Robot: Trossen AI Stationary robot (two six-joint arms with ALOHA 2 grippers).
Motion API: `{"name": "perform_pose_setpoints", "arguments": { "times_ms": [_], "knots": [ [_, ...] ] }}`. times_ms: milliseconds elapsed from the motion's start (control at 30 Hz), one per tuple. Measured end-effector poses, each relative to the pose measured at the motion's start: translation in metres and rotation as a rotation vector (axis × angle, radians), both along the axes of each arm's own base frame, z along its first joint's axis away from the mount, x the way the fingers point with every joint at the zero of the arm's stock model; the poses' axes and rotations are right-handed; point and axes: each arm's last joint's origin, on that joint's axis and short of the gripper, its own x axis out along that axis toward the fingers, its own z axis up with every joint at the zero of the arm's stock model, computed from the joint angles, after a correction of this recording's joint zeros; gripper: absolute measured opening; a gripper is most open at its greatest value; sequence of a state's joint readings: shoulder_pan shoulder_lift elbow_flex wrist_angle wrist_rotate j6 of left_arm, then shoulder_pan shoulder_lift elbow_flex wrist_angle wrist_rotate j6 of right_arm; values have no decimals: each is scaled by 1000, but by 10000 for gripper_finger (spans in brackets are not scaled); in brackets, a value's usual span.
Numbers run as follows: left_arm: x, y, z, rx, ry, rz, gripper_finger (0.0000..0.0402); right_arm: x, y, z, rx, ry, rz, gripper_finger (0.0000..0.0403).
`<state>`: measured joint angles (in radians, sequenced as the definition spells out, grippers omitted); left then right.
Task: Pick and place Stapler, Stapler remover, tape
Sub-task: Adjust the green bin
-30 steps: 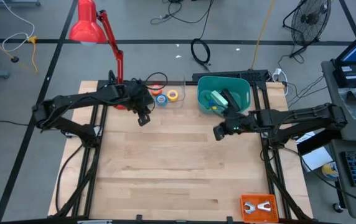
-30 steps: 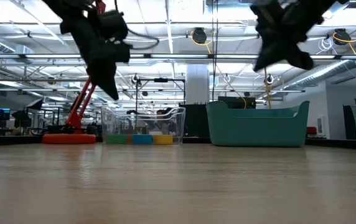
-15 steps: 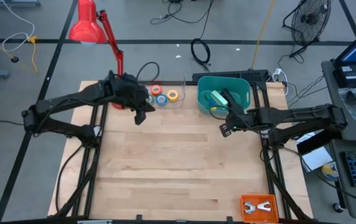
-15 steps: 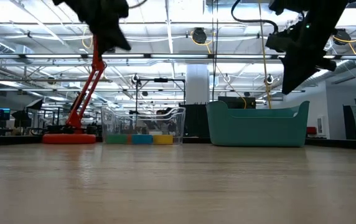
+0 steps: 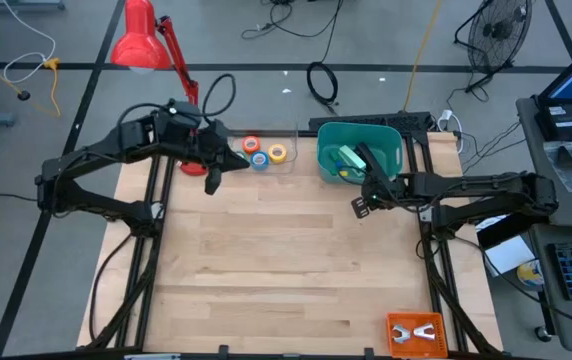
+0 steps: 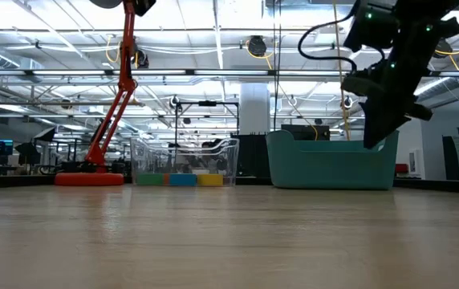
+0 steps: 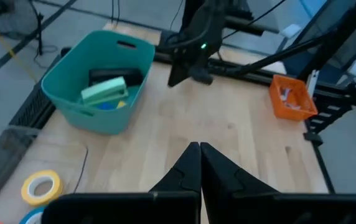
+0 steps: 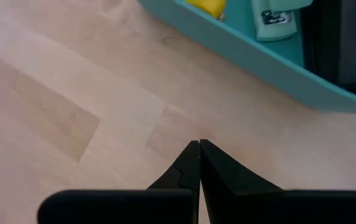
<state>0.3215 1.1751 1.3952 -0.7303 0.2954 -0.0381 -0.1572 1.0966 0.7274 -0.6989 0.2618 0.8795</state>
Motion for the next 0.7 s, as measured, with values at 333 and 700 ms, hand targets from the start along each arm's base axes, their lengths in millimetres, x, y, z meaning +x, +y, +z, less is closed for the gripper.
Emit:
{"name": "perform_pose_setpoints", "arguments": {
  "times_ms": [333,700],
  "knots": [
    [1,-7,1,-13,13,2,0,-1,-15,-22,-24,22,-21,0],
    [1,-10,-1,-20,38,31,0,8,-20,-30,-93,39,-45,0]
  ]
}}
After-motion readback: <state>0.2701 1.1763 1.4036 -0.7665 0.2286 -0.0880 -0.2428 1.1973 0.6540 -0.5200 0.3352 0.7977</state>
